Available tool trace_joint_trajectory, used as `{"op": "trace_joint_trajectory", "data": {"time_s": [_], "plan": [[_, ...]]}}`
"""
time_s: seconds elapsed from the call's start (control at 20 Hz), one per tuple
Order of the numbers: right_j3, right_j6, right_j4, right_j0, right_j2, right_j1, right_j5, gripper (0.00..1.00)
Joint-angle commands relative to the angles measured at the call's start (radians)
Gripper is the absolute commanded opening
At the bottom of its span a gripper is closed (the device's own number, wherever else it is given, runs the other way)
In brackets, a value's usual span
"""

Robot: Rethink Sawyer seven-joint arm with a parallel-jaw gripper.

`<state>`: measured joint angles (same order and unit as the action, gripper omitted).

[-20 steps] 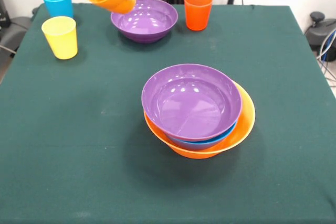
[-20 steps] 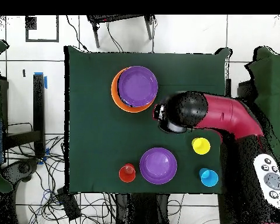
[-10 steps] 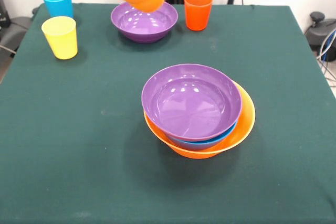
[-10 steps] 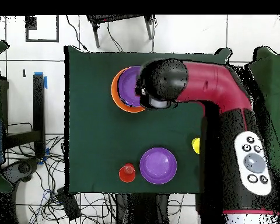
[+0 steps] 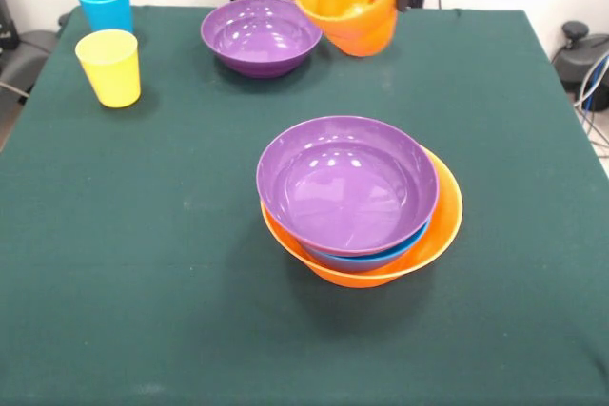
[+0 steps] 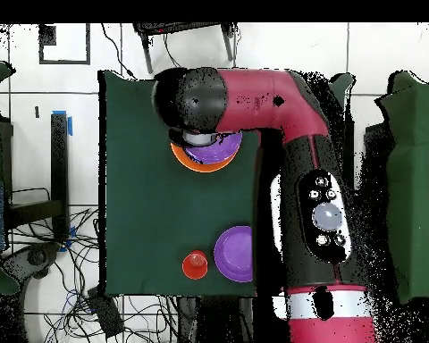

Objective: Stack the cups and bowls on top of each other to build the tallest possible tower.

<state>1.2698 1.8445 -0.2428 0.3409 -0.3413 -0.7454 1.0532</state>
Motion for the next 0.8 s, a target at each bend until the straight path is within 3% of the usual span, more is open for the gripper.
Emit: {"op": "trace_joint_trajectory", "data": {"time_s": [0.05, 0.5, 0.8], "plan": [[-0.094, 0.215, -0.007, -0.052, 0.059, 0.105, 0.084, 0.0], [-0.302, 0.223, 0.05, -0.086, 0.046, 0.21, 0.189, 0.0], [-0.597, 0.249, 0.009, -0.134, 0.053, 0.309, 0.371, 0.0]]}}
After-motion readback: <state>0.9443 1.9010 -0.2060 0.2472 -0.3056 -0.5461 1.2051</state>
